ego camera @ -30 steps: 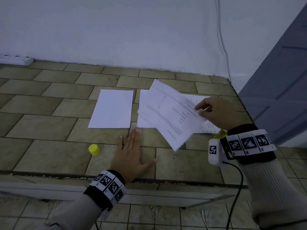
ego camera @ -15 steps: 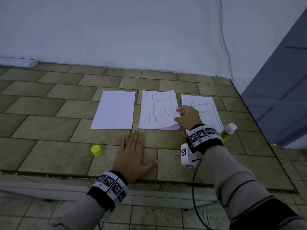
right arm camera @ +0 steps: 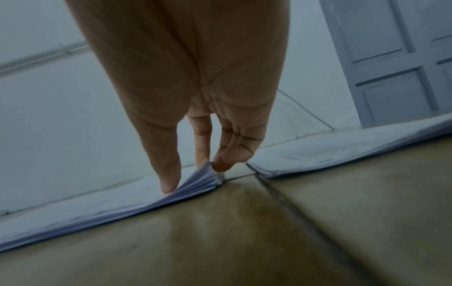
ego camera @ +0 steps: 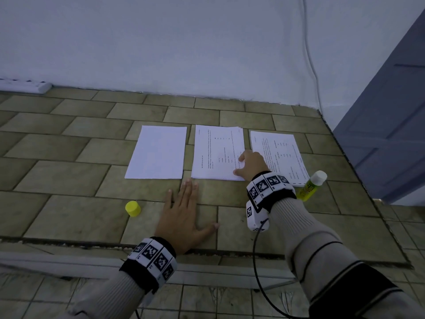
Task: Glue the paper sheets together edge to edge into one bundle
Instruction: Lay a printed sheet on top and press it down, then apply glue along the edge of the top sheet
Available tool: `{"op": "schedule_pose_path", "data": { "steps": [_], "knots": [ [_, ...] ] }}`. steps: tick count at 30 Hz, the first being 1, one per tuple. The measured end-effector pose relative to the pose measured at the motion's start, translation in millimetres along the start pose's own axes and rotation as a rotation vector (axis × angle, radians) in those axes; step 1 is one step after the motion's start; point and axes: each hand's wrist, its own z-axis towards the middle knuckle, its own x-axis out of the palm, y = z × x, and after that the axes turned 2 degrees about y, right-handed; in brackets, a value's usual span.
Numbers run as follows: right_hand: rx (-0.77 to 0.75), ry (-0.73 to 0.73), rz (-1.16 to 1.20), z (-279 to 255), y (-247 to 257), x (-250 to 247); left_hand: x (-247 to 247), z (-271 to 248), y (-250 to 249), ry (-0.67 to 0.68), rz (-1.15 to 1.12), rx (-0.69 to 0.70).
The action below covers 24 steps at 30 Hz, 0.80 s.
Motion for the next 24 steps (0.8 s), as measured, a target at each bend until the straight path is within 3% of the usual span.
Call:
{"op": "schedule_pose_path", "data": {
  "steps": [7,10,14,18,21,24],
  "knots": [
    [0.056,0.015,-0.044,-1,1,3,-2,0,-1,0.026,0.009,-0.002],
    [0.020,-0.055,0.040,-8,-2,0,-2,0,0,0.014,-0.003,-0.003],
    [-0.113,-0.266,0.182,-32,-7,-18,-6,0,2,0.031,-0.060,-0.023],
    [-0.282,-0.656,0.245,-70,-23,-45,-32,1,-1,0.062,-0.408,-0.073],
    [-0.183,-0.813,0.306,-90,-44,-60,-65,3,-4,0.013,-0.563,-0.045],
    [0.046,-0.777,0.443,-99,-65,-67,-95,13,0,-0.095,-0.587,-0.020]
  ]
}}
